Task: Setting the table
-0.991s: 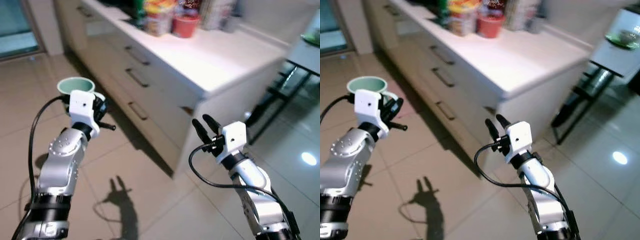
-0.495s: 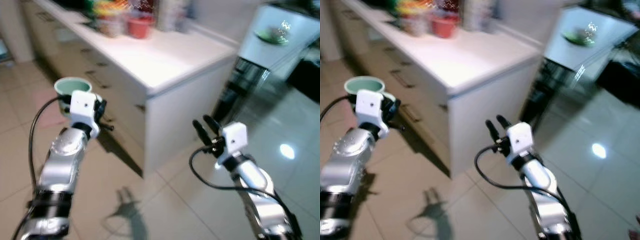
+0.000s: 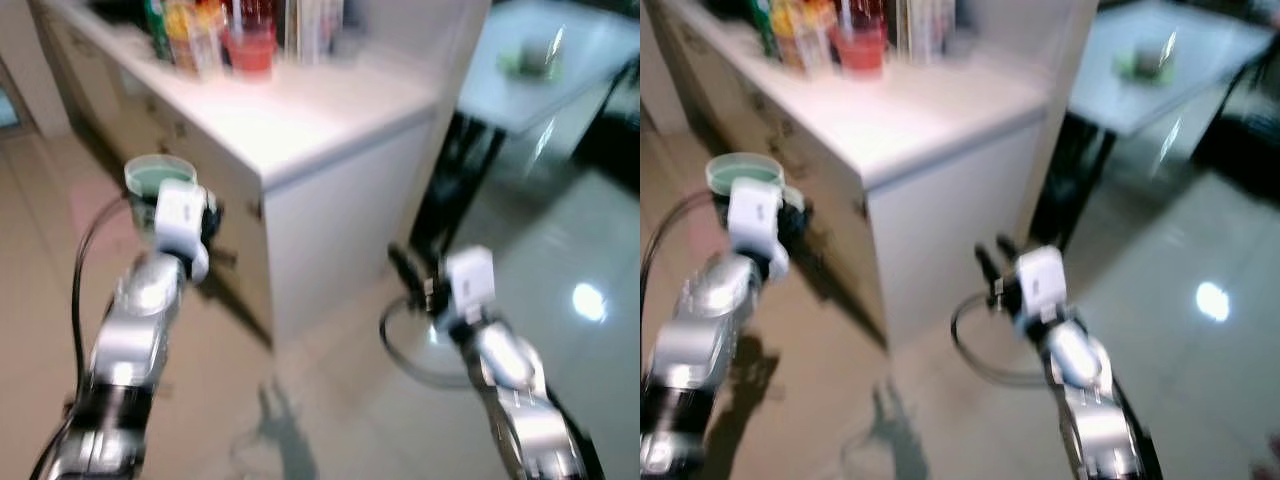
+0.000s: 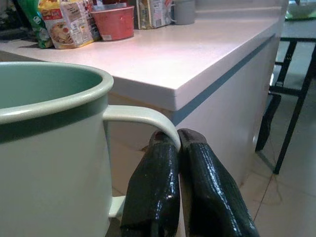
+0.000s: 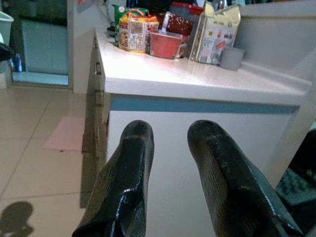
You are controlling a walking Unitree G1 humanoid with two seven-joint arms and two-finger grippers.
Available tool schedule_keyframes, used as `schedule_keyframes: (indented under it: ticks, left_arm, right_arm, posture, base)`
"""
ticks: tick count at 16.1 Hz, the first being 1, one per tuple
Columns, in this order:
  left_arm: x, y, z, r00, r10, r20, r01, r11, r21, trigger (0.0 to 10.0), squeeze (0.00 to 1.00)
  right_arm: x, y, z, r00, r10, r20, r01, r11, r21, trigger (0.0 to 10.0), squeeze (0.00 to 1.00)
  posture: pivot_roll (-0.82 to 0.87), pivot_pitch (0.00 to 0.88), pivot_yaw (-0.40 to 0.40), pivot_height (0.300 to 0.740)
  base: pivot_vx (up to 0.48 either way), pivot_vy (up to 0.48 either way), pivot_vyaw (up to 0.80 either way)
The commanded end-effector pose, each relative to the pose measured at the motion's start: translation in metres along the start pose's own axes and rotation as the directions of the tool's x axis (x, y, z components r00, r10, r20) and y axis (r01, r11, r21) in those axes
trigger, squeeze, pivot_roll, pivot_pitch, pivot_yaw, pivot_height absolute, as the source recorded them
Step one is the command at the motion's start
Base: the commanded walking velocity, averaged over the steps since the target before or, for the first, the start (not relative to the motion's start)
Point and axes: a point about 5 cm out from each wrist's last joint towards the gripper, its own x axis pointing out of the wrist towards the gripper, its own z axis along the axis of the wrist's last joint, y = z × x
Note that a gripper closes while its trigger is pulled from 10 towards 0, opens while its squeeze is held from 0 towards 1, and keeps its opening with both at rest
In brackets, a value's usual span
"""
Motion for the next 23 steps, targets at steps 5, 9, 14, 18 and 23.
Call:
schedule_keyframes:
  ticks: [5, 9, 14, 18, 23]
  left_arm:
    - [0.004, -0.007, 0.005, 1.000, 0.001, 0.009, -0.001, 1.000, 0.017, 10.0, 0.00]
    - [0.003, -0.006, 0.006, 1.000, 0.006, 0.011, -0.006, 1.000, 0.021, 10.0, 0.00]
    - [0.002, -0.008, 0.004, 1.000, 0.006, 0.003, -0.006, 1.000, 0.025, 10.0, 0.00]
    - [0.001, -0.008, 0.003, 1.000, 0.003, -0.001, -0.003, 0.999, 0.032, 10.0, 0.00]
    - [0.001, -0.009, 0.003, 1.000, 0.007, -0.004, -0.007, 0.999, 0.045, 10.0, 0.00]
  right_arm:
    - [-0.001, -0.008, -0.001, 0.999, -0.039, -0.020, 0.039, 0.999, -0.004, 10.0, 0.00]
    - [0.000, -0.008, -0.004, 0.999, -0.030, -0.044, 0.030, 1.000, -0.011, 10.0, 0.00]
    - [-0.003, -0.008, -0.007, 0.997, -0.022, -0.069, 0.021, 1.000, -0.012, 10.0, 0.00]
    - [-0.002, -0.009, -0.007, 0.996, -0.040, -0.074, 0.040, 0.999, 0.004, 10.0, 0.00]
    - [-0.002, -0.010, -0.010, 0.994, -0.039, -0.100, 0.041, 0.999, 0.016, 10.0, 0.00]
  posture:
    - [0.07, 0.000, -0.022, 0.740]
    - [0.08, 0.000, -0.024, 0.740]
    - [0.08, 0.000, -0.027, 0.740]
    - [0.07, 0.000, -0.024, 0.740]
    - [0.08, 0.000, -0.025, 0.740]
  base:
    - [0.055, -0.252, 0.00]
    - [0.000, 0.000, 0.00]
    - [0.000, 0.000, 0.00]
    - [0.000, 0.000, 0.00]
    - [0.000, 0.000, 0.09]
